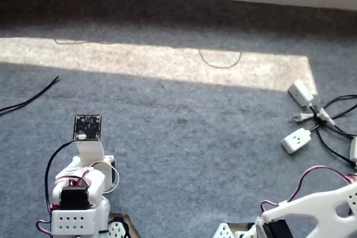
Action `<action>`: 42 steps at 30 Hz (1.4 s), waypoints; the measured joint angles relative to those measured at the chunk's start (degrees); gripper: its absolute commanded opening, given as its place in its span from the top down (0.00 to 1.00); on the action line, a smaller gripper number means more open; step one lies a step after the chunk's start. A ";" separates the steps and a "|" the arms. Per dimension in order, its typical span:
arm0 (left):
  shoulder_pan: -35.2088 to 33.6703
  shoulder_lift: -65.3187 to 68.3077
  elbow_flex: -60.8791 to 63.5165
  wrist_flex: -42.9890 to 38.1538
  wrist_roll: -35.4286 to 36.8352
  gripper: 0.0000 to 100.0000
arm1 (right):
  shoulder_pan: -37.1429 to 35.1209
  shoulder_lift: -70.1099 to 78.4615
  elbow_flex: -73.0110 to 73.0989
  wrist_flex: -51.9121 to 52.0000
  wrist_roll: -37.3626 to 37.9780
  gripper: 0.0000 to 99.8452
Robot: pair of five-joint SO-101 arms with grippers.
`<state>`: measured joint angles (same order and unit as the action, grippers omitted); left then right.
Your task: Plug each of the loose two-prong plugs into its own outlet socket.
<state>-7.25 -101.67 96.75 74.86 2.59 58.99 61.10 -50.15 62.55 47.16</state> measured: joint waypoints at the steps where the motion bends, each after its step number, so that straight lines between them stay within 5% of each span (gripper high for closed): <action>1: 0.00 0.00 0.00 0.00 0.00 0.99 | -1.41 0.00 -0.44 1.32 -1.41 0.76; 19: 0.00 0.00 0.00 0.00 0.00 0.99 | -8.62 0.79 -37.54 20.22 -25.49 0.76; 28: 0.00 0.00 0.00 0.00 0.00 0.99 | -18.64 0.88 -25.14 13.36 -25.93 0.76; 35: 0.00 0.00 0.00 0.00 0.00 0.99 | -18.99 0.70 -9.49 -2.02 -22.24 0.76; 42: 0.00 0.00 0.00 0.00 0.00 0.99 | -19.08 -0.62 -0.53 -4.04 -20.31 0.76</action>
<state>-7.25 -101.67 96.75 74.86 2.59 39.91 60.48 -50.68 58.51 26.86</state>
